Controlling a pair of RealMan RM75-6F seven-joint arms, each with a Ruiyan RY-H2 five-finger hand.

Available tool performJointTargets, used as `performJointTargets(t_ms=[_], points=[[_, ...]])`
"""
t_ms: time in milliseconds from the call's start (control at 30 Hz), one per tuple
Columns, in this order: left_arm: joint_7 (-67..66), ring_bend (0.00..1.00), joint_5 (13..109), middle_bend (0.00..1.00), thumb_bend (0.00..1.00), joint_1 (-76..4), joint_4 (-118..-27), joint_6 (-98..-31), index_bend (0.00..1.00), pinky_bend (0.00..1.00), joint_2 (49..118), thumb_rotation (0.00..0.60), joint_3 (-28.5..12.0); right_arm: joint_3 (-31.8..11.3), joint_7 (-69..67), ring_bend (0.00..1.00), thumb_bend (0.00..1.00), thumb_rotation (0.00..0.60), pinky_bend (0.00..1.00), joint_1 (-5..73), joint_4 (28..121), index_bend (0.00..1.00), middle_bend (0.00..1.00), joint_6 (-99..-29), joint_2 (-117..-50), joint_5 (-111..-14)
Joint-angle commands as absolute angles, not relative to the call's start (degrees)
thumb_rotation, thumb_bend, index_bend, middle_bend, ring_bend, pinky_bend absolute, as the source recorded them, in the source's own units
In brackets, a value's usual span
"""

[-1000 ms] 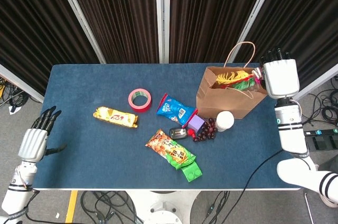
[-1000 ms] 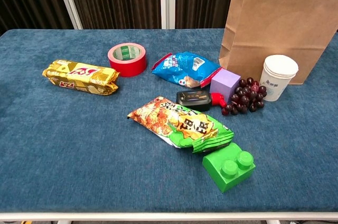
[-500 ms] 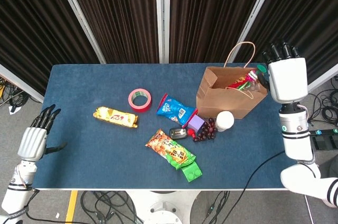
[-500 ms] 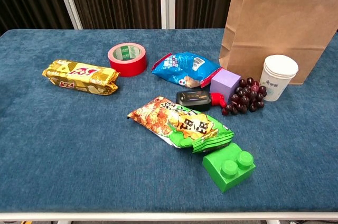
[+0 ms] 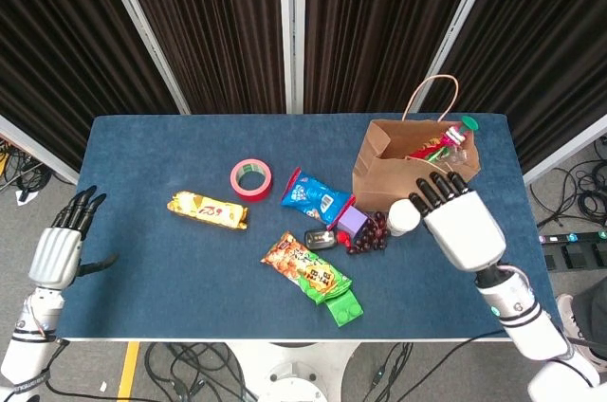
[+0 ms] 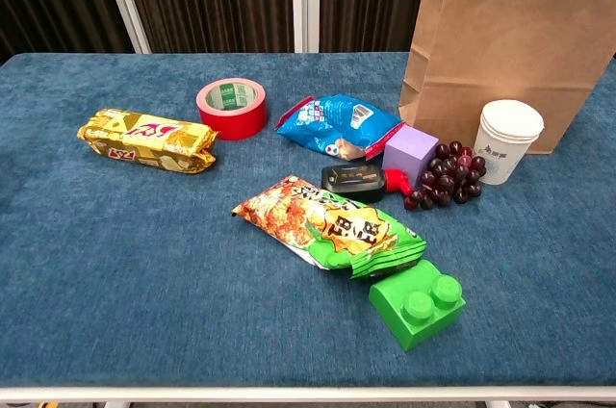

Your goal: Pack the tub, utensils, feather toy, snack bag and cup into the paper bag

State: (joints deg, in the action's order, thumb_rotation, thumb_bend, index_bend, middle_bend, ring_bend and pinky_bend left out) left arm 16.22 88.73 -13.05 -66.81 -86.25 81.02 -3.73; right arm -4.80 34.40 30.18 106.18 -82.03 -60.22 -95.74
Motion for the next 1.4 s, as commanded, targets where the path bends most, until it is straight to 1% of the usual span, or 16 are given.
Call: performJointTargets(t_ms=[33, 133, 233, 300, 333, 400, 467, 533, 667, 800, 900, 1067, 1167, 1300, 1400], points=[[16.2, 0.03, 88.7, 0.09, 0.08, -13.0, -66.8, -86.2, 0.11, 0.20, 81.0, 0.600, -3.7, 0.4, 35.4, 0.36, 0.00, 0.600, 0.44, 27.0, 106.1, 0.51, 0.43, -80.8, -61.7, -100.2], [16.2, 0.04, 88.8, 0.09, 0.08, -13.1, -66.8, -86.1, 0.11, 0.20, 81.2, 0.600, -3.6, 3.2, 35.8, 0.36, 0.00, 0.600, 0.46, 25.6, 105.5, 0.51, 0.43, -77.8, -62.8, -100.3], [16.2, 0.04, 88.8, 0.09, 0.08, -13.0, -66.7, -86.1, 0.11, 0.20, 81.3, 0.600, -3.5, 4.1, 36.0, 0.36, 0.00, 0.600, 0.49, 25.4, 104.5, 0.51, 0.43, -74.7, -64.1, -99.2], [16.3, 0.03, 88.8, 0.09, 0.08, -13.0, -66.6, -86.1, 0.11, 0.20, 81.3, 0.600, -3.5, 3.9, 35.5, 0.39, 0.00, 0.600, 0.52, 25.7, 104.2, 0.51, 0.43, -72.1, -64.9, -97.3], [16.4, 0.03, 88.7, 0.09, 0.08, -12.9, -66.6, -86.1, 0.11, 0.20, 81.3, 0.600, -3.5, 3.7, 35.4, 0.43, 0.00, 0.600, 0.55, 26.0, 104.3, 0.51, 0.43, -70.8, -65.2, -96.1], [16.4, 0.04, 88.6, 0.09, 0.08, -12.8, -66.4, -86.1, 0.11, 0.20, 81.3, 0.600, -3.5, 2.9, 36.8, 0.48, 0.00, 0.600, 0.61, 27.0, 105.1, 0.50, 0.39, -66.8, -65.6, -92.1], [16.5, 0.03, 88.5, 0.09, 0.08, -12.8, -66.3, -86.1, 0.11, 0.20, 81.3, 0.600, -3.6, 1.7, 39.0, 0.49, 0.00, 0.600, 0.64, 28.3, 106.0, 0.44, 0.33, -63.2, -66.2, -88.4], [16.7, 0.04, 88.4, 0.09, 0.08, -12.7, -66.1, -86.2, 0.11, 0.20, 81.4, 0.600, -3.6, 0.0, 40.8, 0.48, 0.00, 0.600, 0.64, 30.2, 106.1, 0.37, 0.29, -60.0, -67.8, -85.1], [16.9, 0.04, 88.3, 0.09, 0.08, -12.5, -65.6, -86.0, 0.11, 0.20, 81.7, 0.600, -3.5, -3.1, 42.4, 0.46, 0.00, 0.600, 0.64, 34.1, 105.3, 0.29, 0.24, -55.0, -71.6, -80.4], [17.4, 0.03, 88.0, 0.09, 0.08, -12.3, -64.9, -86.1, 0.11, 0.20, 81.9, 0.600, -3.6, -5.9, 46.0, 0.47, 0.00, 0.600, 0.65, 38.3, 104.1, 0.21, 0.21, -50.4, -75.5, -71.9], [17.9, 0.03, 87.9, 0.09, 0.08, -12.3, -64.5, -86.0, 0.11, 0.20, 81.9, 0.600, -3.7, -7.1, 49.1, 0.48, 0.00, 0.600, 0.66, 41.2, 102.8, 0.17, 0.17, -48.9, -78.6, -66.6], [18.4, 0.04, 87.7, 0.09, 0.08, -12.3, -64.1, -86.0, 0.11, 0.20, 81.7, 0.600, -3.9, -7.8, 53.3, 0.55, 0.00, 0.600, 0.68, 45.5, 101.7, 0.11, 0.15, -48.2, -83.3, -62.3], [18.6, 0.04, 87.6, 0.09, 0.09, -12.3, -63.8, -86.0, 0.11, 0.20, 81.7, 0.600, -3.9, -8.9, 53.9, 0.57, 0.00, 0.600, 0.69, 48.1, 101.4, 0.08, 0.14, -48.3, -86.2, -60.8], [18.8, 0.03, 87.6, 0.09, 0.08, -12.2, -63.7, -85.9, 0.11, 0.20, 81.7, 0.600, -3.9, -10.6, 52.9, 0.61, 0.00, 0.600, 0.71, 50.5, 101.1, 0.08, 0.18, -48.8, -88.8, -58.7], [19.0, 0.04, 87.7, 0.09, 0.08, -12.3, -63.5, -86.0, 0.11, 0.20, 81.8, 0.600, -3.9, -10.8, 54.8, 0.63, 0.00, 0.600, 0.72, 52.5, 100.7, 0.08, 0.19, -49.6, -90.2, -54.4]])
